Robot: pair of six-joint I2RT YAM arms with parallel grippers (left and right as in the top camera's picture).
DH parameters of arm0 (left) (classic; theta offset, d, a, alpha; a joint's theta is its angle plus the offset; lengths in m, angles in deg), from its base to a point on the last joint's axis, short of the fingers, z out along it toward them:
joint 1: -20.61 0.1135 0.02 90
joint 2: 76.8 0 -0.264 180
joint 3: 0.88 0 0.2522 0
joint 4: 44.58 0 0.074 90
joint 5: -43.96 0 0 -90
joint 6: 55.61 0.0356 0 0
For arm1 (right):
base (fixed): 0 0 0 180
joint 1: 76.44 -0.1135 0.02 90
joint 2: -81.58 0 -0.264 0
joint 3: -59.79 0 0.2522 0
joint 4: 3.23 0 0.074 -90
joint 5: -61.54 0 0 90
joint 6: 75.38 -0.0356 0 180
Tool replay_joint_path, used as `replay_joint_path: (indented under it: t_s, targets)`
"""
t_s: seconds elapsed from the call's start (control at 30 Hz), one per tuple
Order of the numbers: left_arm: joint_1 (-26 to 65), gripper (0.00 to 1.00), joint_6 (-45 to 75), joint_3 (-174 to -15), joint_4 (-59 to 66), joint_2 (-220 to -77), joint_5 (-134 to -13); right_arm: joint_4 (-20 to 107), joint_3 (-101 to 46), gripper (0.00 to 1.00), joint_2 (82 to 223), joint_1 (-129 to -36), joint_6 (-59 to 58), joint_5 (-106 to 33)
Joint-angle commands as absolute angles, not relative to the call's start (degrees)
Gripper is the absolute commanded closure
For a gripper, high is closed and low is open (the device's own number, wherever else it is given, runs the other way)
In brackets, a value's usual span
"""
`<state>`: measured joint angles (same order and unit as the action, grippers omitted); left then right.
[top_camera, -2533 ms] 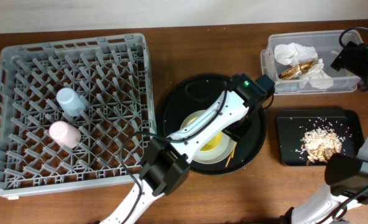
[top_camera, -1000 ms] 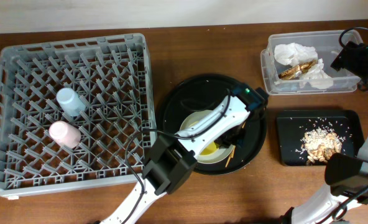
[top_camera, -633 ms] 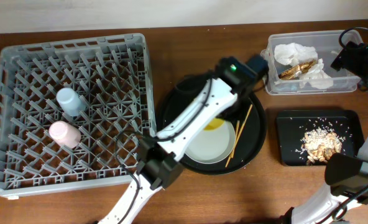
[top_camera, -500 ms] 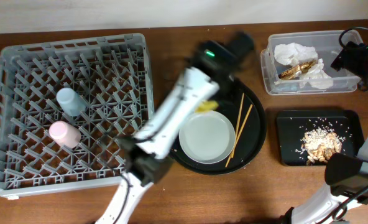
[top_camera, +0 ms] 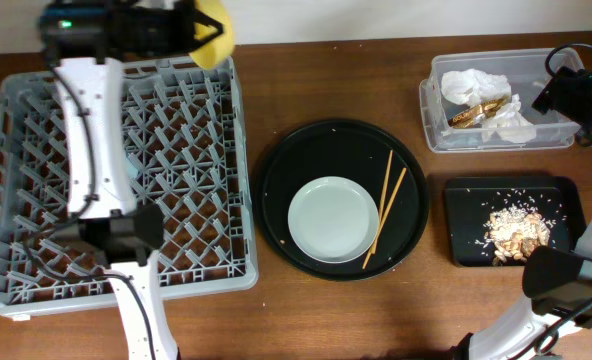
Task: Sort waste into correct bins and load items into the dishwasher rack
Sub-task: 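Lift the yellow bowl off the plate and carry it over the rack, then lower the yellow bowl into the rack's top row and open the left gripper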
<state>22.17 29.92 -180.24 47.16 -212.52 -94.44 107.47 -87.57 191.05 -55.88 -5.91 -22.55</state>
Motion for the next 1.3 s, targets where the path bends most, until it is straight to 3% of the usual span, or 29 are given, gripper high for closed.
replay_joint_path:
  t_s: [0.0, 0.17, 0.33, 0.67, 0.97, 1.27]
  targets:
    - [26.09, 1.00, 32.96, -180.44, 45.89, -217.17, -105.22, 107.65, -87.90, 0.01, 191.03, -55.77, -5.73, -22.85]
    - [29.47, 1.00, 32.98, -180.44, 43.90, -223.58, -109.57, 107.65, -87.90, 0.01, 191.03, -55.77, -5.73, -22.85]
    - [32.21, 1.00, 32.67, -180.44, 37.36, -230.05, -125.15, 107.65, -87.90, 0.02, 191.03, -55.77, -5.71, -22.85]
    - [35.49, 1.00, 32.72, -180.44, 45.28, -234.53, -124.76, 107.65, -87.90, 0.01, 191.03, -55.77, -5.71, -22.85]
    - [37.74, 1.00, 33.48, -180.44, 55.92, -234.55, -114.55, 107.65, -87.90, 0.01, 191.03, -55.77, -5.71, -22.85]
    - [37.80, 1.00, 34.27, -180.44, 57.45, -234.57, -112.19, 107.65, -87.90, 0.01, 191.03, -55.77, -5.71, -22.85]
